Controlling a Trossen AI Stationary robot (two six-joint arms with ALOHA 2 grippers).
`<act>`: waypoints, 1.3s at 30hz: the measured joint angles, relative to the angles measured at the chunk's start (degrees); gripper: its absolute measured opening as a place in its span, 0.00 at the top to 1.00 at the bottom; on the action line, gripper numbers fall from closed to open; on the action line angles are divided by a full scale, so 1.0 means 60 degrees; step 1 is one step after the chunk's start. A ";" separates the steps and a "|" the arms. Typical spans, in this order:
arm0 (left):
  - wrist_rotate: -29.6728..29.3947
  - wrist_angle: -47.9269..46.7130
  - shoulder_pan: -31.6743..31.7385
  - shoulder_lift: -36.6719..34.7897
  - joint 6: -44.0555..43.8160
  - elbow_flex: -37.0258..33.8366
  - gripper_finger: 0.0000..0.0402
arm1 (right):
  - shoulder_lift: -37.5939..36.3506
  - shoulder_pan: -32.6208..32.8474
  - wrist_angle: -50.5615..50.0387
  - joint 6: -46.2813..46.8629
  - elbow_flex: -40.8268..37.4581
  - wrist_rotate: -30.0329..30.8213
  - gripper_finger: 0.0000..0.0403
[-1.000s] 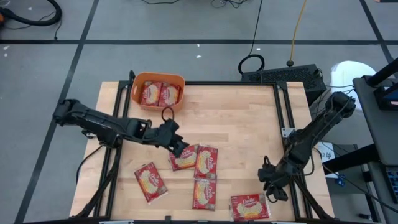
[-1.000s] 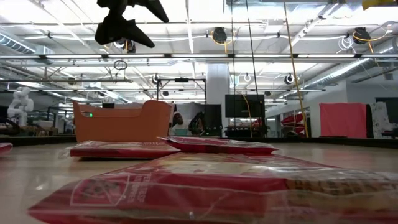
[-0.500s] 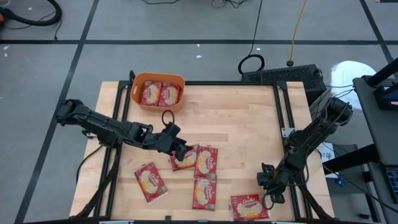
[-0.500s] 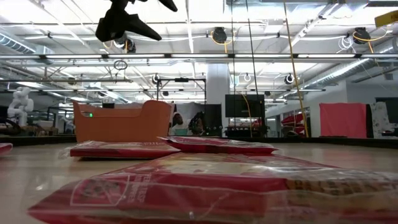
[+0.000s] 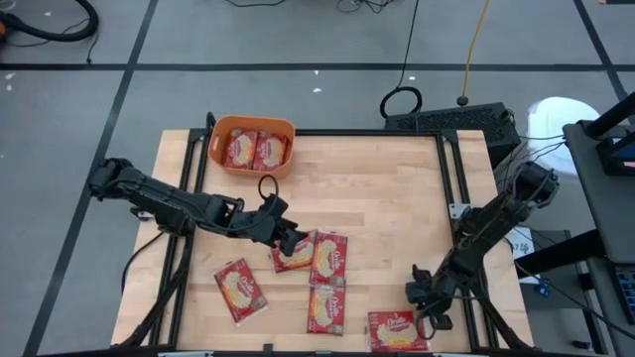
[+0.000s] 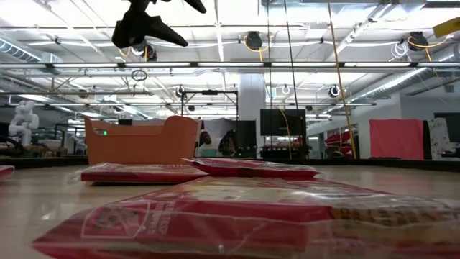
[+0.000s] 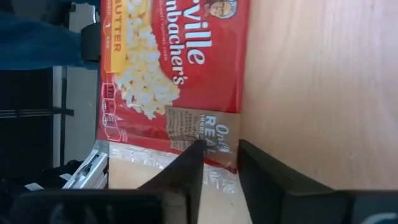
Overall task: Sort popcorn bags into baskets
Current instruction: Stack the red popcorn bag on top of the red popcorn bag in the orange bin
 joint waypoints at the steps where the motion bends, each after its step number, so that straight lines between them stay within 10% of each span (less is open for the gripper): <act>1: 0.0000 -0.0002 0.0000 0.0000 0.0002 0.0000 0.36 | 0.0076 -0.0004 0.0002 0.0000 0.0000 0.0013 0.81; 6: 0.0000 -0.0004 0.0004 0.0000 0.0026 -0.0002 0.36 | 0.0235 -0.0007 -0.0106 0.0224 0.0000 0.0081 0.98; 18: 0.0055 0.0041 0.0026 -0.0004 -0.0054 0.0000 0.36 | -0.1693 -0.0786 -0.1202 0.0894 -0.0044 0.2401 1.00; 39: 0.0095 0.2388 0.0944 0.0157 0.2934 -0.0013 0.36 | -0.4834 -0.4805 -0.0454 -0.3773 0.0128 0.4513 1.00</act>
